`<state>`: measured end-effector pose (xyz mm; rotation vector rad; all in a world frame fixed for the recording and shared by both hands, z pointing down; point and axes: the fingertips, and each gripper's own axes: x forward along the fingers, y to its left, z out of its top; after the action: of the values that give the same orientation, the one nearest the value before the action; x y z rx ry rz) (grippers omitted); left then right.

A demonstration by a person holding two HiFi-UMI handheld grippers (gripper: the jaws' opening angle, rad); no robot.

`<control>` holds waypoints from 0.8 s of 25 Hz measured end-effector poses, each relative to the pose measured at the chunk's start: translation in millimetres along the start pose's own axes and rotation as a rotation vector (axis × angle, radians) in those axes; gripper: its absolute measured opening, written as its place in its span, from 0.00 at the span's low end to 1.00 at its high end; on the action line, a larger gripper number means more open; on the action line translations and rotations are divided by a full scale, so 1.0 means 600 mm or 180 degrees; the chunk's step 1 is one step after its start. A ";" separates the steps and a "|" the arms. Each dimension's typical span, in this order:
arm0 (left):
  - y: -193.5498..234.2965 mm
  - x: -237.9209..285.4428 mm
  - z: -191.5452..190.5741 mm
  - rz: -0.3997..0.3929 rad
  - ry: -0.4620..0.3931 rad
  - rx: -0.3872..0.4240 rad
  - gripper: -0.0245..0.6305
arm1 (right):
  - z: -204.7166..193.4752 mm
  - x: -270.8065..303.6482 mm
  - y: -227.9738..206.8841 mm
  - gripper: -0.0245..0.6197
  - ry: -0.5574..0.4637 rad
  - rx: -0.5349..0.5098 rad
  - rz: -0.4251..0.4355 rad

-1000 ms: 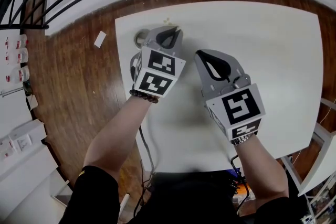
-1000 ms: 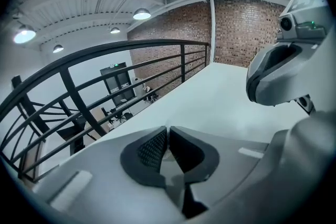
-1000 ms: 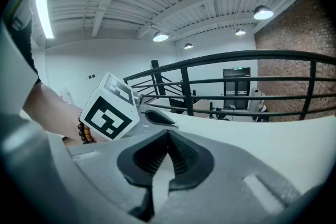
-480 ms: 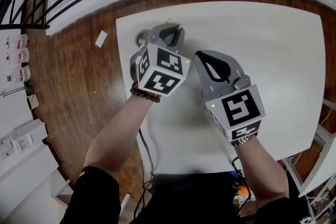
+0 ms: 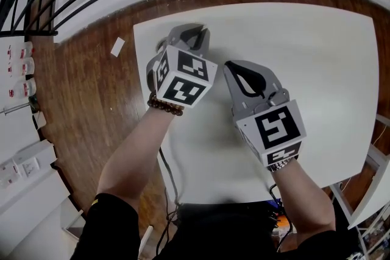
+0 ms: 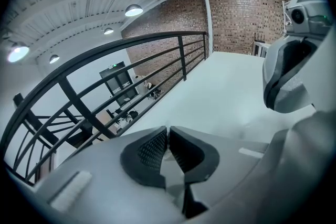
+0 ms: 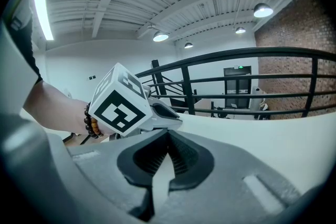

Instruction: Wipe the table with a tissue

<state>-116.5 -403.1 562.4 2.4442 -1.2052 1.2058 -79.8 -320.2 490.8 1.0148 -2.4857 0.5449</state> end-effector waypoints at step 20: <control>0.033 0.005 -0.004 0.0142 0.0058 -0.0016 0.09 | -0.001 0.005 0.001 0.03 -0.0009 0.0055 0.0014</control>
<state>-131.1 -417.0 562.7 2.4098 -1.2625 1.2322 -82.2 -320.9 492.8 1.0176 -2.4901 0.5677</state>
